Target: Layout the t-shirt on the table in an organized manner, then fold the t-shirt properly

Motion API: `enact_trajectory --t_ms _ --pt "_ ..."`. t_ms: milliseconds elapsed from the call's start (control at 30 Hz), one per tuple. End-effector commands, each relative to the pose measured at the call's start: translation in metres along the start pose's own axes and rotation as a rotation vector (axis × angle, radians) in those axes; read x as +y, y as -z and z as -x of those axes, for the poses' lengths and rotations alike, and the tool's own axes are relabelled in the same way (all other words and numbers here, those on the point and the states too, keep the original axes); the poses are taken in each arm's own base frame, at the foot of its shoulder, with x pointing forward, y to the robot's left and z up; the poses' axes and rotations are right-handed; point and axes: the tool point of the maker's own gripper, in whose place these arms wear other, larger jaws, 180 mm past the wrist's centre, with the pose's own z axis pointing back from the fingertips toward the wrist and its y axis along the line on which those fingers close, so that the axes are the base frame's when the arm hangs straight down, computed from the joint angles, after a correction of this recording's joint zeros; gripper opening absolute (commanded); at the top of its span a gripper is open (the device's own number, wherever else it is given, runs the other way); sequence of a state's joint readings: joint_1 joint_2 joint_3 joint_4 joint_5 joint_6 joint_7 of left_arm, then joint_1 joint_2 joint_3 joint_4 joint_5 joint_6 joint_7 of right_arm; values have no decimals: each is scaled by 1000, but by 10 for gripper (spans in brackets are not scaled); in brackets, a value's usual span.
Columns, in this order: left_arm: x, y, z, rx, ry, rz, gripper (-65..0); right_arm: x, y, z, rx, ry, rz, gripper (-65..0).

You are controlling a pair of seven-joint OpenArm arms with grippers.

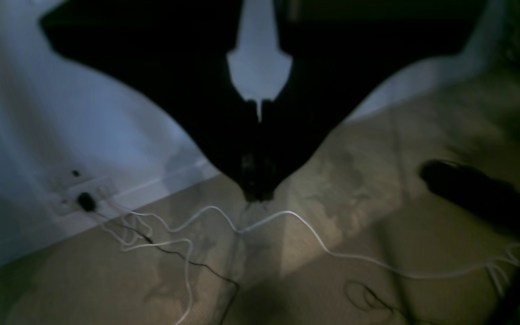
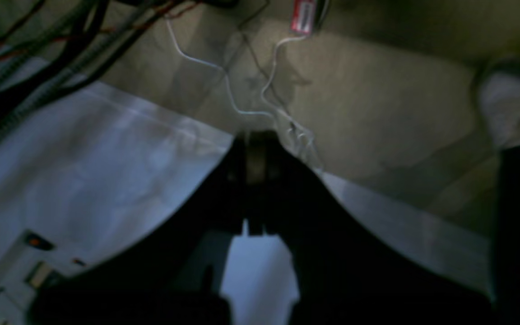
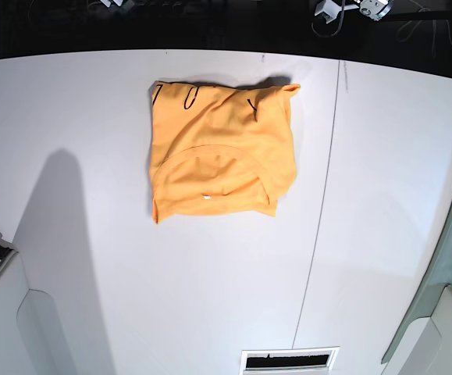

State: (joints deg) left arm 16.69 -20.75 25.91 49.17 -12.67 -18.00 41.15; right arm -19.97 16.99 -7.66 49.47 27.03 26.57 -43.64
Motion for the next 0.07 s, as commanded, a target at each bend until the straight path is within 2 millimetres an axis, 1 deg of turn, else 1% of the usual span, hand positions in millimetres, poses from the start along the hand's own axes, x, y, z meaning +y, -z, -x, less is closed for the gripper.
enact_trajectory --t_ms 0,33 --pt "0 0 1 12 9 1 -650 -3 -3 -3 -3 -11 4 -650" --pt "-3 -1 -6 0 9 7 -650 -3 -4 -8 -14 -13 5 -650"
